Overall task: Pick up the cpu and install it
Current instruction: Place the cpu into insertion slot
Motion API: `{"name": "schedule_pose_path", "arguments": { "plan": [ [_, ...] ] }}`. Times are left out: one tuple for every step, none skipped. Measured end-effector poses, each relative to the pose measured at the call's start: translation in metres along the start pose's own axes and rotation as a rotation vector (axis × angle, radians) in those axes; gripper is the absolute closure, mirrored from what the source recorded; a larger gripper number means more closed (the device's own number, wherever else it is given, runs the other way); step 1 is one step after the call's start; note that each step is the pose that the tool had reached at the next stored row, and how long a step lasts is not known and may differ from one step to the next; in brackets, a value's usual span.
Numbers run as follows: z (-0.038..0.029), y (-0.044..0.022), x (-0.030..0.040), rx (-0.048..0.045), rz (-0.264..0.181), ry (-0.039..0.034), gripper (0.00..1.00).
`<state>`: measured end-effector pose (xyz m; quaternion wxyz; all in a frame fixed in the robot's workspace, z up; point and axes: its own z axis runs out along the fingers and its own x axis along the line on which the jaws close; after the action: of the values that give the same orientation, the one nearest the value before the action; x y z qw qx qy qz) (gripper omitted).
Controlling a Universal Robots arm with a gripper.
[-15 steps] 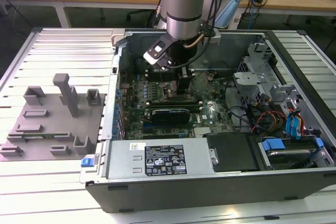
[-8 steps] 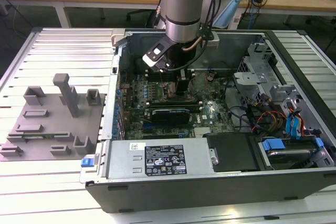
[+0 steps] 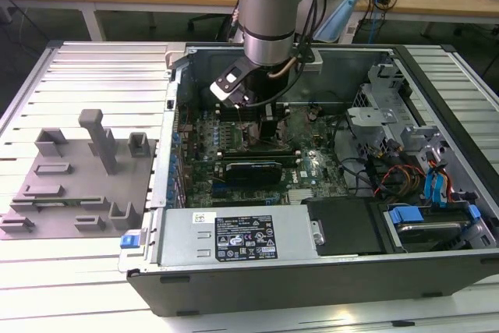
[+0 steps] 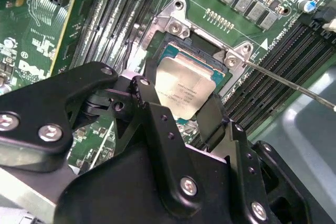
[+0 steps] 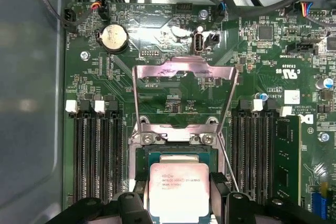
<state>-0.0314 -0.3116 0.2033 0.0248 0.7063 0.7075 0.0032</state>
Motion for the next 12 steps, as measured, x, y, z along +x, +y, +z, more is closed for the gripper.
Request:
{"name": "schedule_pose_path", "arguments": {
  "plan": [
    [0.0009,0.0000,0.0000,-0.0001,0.001,0.0001,0.45],
    [0.0017,-0.0001,0.0001,-0.0001,0.001,0.0000,0.45],
    [0.0020,-0.0002,0.0000,0.0000,0.000,0.0000,0.45],
    [0.0025,-0.0001,0.0001,-0.0002,-0.004,0.0002,0.45],
    [0.0028,-0.0001,0.0001,-0.0002,-0.005,0.0002,0.45],
    [0.0029,-0.0001,0.0001,-0.0002,-0.005,0.0003,0.45],
    [0.0029,-0.0001,0.0001,-0.0001,-0.005,0.0002,0.45],
    [0.0029,0.0000,0.0001,-0.0002,-0.006,0.0002,0.45],
    [0.0029,0.0000,0.0001,-0.0003,-0.006,0.0003,0.45],
    [0.0035,0.0000,0.0002,-0.0005,-0.006,0.0008,0.45],
    [0.0039,0.0000,0.0002,-0.0005,-0.006,0.0007,0.45],
    [0.0042,0.0000,0.0001,-0.0001,-0.006,0.0001,0.45]
  ]
}}
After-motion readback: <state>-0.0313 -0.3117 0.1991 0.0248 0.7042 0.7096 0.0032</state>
